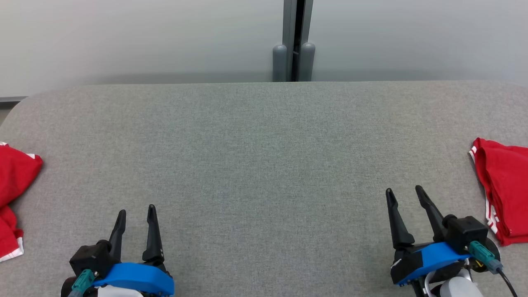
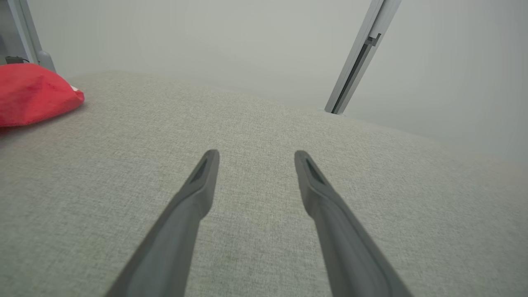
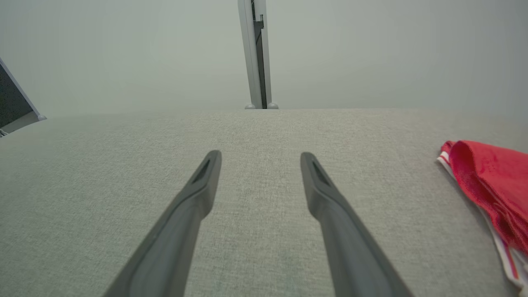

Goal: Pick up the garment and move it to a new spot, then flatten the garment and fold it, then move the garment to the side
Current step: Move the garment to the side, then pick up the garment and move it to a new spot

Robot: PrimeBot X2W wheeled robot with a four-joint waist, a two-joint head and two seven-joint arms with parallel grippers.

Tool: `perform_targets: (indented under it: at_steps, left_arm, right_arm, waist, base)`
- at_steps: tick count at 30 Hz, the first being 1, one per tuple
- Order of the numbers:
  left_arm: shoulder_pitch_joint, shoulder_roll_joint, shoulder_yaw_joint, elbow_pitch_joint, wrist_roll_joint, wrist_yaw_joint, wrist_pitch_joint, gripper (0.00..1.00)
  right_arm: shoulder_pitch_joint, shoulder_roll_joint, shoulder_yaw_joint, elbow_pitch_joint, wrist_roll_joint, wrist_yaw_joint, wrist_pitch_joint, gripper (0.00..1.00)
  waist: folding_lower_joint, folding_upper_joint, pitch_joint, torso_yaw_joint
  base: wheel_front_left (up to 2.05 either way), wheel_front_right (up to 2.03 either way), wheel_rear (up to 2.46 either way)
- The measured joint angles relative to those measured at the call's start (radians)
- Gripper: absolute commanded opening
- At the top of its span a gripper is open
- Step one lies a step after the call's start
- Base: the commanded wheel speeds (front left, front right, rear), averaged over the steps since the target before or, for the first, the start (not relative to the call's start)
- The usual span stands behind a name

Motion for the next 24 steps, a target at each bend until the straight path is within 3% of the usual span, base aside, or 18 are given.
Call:
perform_targets:
  at_steps: [17,24]
  left_arm:
    - [0.000,-0.018,0.017,0.023,0.030,-0.027,0.000,1.00]
    - [-0.004,-0.028,0.019,0.025,0.043,-0.033,0.000,1.00]
  right_arm:
    - [0.011,0.000,0.019,0.008,0.016,0.000,0.000,1.00]
    - [0.025,0.000,0.018,0.001,0.012,0.000,0.000,1.00]
  waist:
    - [0.0001,0.0000,-0.020,0.001]
    - [0.0001,0.0000,-0.032,0.049]
  base:
    - [0.00,0.00,0.00]
    - [0.00,0.00,0.00]
